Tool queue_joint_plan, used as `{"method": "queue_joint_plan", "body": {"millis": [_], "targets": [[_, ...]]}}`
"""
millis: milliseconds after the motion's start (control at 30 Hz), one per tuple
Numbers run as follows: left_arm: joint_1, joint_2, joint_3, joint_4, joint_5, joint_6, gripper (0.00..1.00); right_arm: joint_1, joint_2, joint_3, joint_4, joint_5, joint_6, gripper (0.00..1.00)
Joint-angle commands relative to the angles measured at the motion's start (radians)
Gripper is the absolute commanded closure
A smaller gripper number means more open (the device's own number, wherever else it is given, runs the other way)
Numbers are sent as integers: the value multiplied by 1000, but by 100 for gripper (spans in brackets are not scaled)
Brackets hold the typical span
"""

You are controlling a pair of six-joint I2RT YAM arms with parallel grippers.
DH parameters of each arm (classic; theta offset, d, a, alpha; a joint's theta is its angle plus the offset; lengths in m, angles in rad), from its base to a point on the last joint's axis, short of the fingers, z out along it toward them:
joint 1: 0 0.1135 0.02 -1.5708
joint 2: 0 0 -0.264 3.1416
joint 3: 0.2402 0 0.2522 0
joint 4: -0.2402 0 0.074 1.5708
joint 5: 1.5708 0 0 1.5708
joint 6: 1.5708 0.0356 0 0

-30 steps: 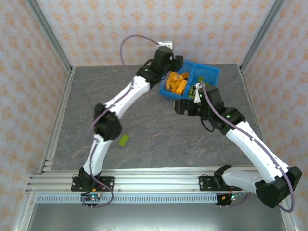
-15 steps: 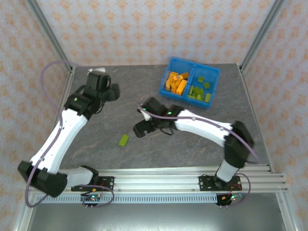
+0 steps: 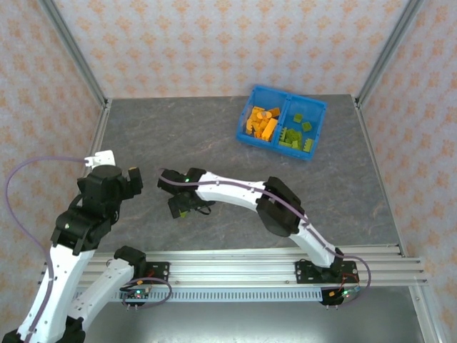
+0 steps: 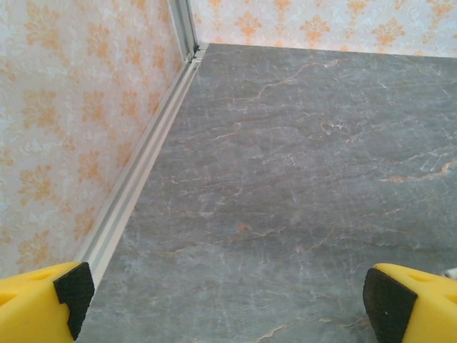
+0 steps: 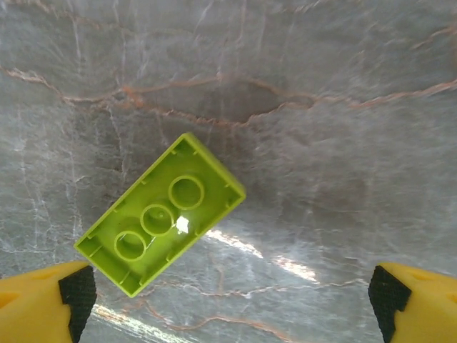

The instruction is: Sort the legos into containers by color

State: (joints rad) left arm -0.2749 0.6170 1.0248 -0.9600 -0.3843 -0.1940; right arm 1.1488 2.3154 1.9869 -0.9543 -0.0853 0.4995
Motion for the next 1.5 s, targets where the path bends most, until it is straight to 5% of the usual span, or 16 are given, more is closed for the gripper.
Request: {"method": "queue_joint_plan", "body": {"millis": [0, 100, 433, 633, 800, 967, 1200, 1467], "targets": [[3, -82, -25, -46, 71, 103, 0, -3, 68, 91, -121, 25, 36, 1], [3, -186, -62, 0, 249, 204, 0, -3, 107, 143, -128, -3, 27, 1], [3, -252, -79, 4, 345, 263, 0, -3, 205, 276, -150, 18, 16, 0], [3, -251, -75, 10, 372, 276, 0, -8, 153, 179, -182, 7, -14, 1], [3, -251, -114, 53, 630, 349, 0, -15, 27, -59, -75, 5, -46, 25], [3, -243, -152, 57, 739, 413, 0, -26, 22, -99, -34, -8, -55, 54], [3, -233, -170, 53, 929, 532, 0, -86, -69, -201, 65, 3, -40, 70], [3, -143, -181, 169, 1017, 545, 0, -238, -357, -442, 212, -22, -29, 74]]}}
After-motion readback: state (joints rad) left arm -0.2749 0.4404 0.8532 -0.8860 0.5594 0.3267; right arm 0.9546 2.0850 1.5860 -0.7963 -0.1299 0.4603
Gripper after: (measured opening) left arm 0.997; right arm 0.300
